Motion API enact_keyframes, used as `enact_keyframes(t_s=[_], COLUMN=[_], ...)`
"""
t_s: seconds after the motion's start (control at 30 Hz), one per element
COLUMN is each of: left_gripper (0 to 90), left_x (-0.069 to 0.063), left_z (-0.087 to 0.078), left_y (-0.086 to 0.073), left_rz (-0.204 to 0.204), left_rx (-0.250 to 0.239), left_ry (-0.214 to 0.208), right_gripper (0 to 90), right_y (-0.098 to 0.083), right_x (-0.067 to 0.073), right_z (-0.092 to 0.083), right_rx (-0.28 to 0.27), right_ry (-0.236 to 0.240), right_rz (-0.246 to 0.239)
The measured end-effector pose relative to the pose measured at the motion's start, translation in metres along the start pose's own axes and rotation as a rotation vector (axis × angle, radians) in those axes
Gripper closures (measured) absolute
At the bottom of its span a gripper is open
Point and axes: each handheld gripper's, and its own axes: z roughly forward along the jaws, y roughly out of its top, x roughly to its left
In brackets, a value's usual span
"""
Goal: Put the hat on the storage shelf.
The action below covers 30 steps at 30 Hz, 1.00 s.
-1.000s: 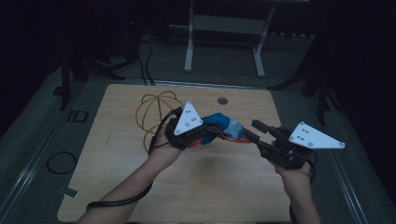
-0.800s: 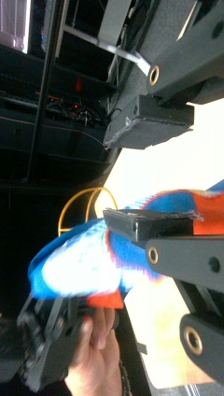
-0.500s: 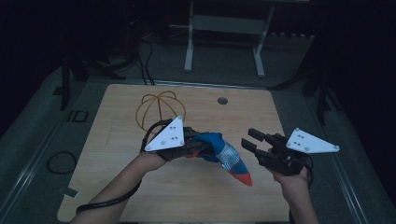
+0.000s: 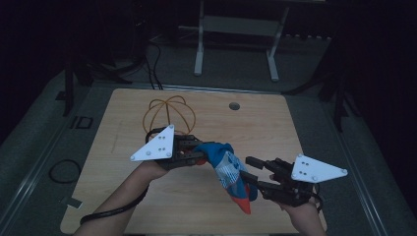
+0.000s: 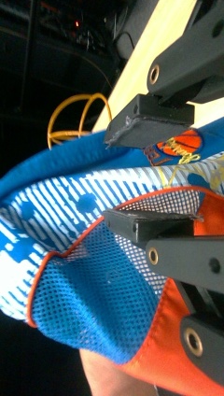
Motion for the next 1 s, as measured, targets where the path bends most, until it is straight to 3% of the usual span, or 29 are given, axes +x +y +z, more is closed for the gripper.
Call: enact_keyframes(t_s=[0.13,0.4,0.5,0.6,0.73,0.9,1.0], left_gripper=[88.6,88.5,88.5,88.5,88.3,88.2,87.9], left_x=[-0.001,-0.002,-0.003,-0.003,0.000,0.000,0.002], left_z=[0.001,0.005,0.006,0.005,0.003,0.001,-0.003], left_y=[0.001,0.002,0.001,-0.001,-0.004,-0.006,-0.006], left_rz=[-0.001,-0.025,-0.026,-0.034,-0.053,-0.055,-0.062], left_rx=[-0.011,-0.017,-0.004,0.006,0.020,0.054,0.082], left_ry=[-0.083,-0.097,-0.099,-0.093,-0.073,-0.051,-0.015], right_gripper=[55.9,59.7,74.7,89.4,90.0,90.0,90.0], right_y=[0.004,0.007,0.007,0.007,0.007,0.007,0.009], right_x=[0.002,-0.002,-0.001,0.000,-0.002,-0.007,-0.013], right_z=[0.004,0.014,0.015,0.015,0.014,0.011,0.006], right_rx=[0.001,0.007,0.018,0.025,0.026,0.016,-0.002], right_ry=[0.038,0.143,0.161,0.146,0.095,0.068,0.045], right_rz=[-0.022,0.000,-0.014,-0.027,-0.013,0.002,0.019])
